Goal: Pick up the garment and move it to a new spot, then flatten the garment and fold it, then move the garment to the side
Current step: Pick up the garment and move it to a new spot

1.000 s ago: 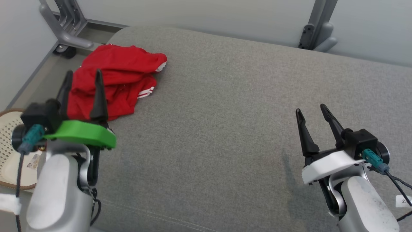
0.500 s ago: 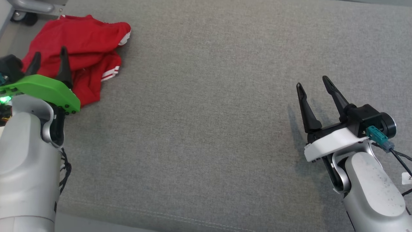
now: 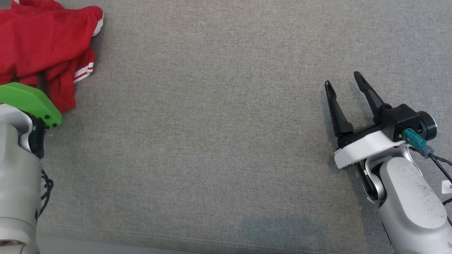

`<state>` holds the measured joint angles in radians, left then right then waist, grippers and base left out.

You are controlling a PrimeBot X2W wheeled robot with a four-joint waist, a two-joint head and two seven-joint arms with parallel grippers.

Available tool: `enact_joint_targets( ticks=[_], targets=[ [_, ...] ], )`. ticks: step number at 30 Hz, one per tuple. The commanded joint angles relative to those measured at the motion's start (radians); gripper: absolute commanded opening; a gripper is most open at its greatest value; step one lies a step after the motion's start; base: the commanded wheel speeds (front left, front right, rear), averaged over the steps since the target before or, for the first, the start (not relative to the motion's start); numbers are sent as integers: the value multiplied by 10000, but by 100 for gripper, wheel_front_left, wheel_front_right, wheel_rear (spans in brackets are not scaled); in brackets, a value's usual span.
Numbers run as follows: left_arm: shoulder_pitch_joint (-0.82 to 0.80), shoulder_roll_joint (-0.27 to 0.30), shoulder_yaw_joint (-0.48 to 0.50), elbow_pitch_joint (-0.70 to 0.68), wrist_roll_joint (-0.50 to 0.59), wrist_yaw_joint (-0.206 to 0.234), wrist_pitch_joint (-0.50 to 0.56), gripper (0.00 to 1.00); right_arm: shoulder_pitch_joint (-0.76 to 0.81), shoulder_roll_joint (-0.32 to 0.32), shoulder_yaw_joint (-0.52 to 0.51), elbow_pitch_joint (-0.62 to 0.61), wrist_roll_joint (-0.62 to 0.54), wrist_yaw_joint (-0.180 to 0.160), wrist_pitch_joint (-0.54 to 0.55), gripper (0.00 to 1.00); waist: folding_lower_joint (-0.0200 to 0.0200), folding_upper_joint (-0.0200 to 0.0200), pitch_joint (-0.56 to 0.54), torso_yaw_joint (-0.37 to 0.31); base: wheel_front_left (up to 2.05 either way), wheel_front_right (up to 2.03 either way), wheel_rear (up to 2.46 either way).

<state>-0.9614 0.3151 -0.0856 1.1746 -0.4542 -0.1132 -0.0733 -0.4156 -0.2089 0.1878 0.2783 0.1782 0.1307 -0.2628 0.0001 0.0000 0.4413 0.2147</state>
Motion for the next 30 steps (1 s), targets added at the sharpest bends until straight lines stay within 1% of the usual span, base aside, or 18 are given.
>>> enact_joint_targets(
  ticks=[1, 5, 8, 12, 15, 18, 22, 23, 26, 27, 30],
  targets=[
    [-203, 126, -33, 98, 83, 75, -153, 0, -138, -48, 14, 18, 20, 1, -44, 100, -1, 0, 71, -74, 0, 0, 0],
    [-311, 242, -152, 375, 199, 158, -691, 0, -113, -1, -32, 72, 27, 1, -44, 100, -1, 0, -55, -65, 0, 0, 0],
    [-320, 242, -1, 378, -18, 66, -1252, 0, 34, 83, -97, 96, 33, 1, -44, 100, -1, 0, -326, -37, 0, 0, 0],
    [-129, 332, 12, 16, 6, 4, -1769, 0, 283, 202, -224, 61, 155, 1, -44, 100, -1, 0, -795, 35, 0, 0, 0],
    [249, 386, 125, -587, 36, 66, -1902, 0, 469, 310, -342, 52, 121, 1, -44, 100, -1, 0, -1216, 74, 0, 0, 0],
    [864, 442, 458, -1971, 139, 259, -1922, 0, 691, 446, -497, 22, 148, 1, -44, 100, -1, 0, -1604, 55, 0, 0, 0],
    [2443, 144, 943, -4166, 369, 616, -1919, 0, 1050, 621, -665, -7, 164, 1, -44, 100, -1, 0, -2166, -34, 0, 0, 0],
    [3342, -24, 1237, -5228, 329, 739, -1920, 0, 1197, 701, -700, -46, 137, 1, -44, 100, -1, 0, -2385, -125, 0, 0, 0],
    [4770, -216, 1499, -6741, 443, 988, -1922, 0, 1406, 845, -772, -117, 131, 1, -43, 100, -1, 0, -2661, -329, 0, 0, 0],
    [4770, -216, 1499, -6741, 443, 988, -1922, 0, 1406, 845, -772, -117, 131, 1, -43, 100, -1, 0, -2661, -329, 0, 0, 0],
    [6142, -430, 1607, -8219, 552, 1363, -1922, 0, 1618, 938, -867, -221, 93, 1, -44, 100, -1, 0, -2839, -524, 0, 0, 0]
  ],
)
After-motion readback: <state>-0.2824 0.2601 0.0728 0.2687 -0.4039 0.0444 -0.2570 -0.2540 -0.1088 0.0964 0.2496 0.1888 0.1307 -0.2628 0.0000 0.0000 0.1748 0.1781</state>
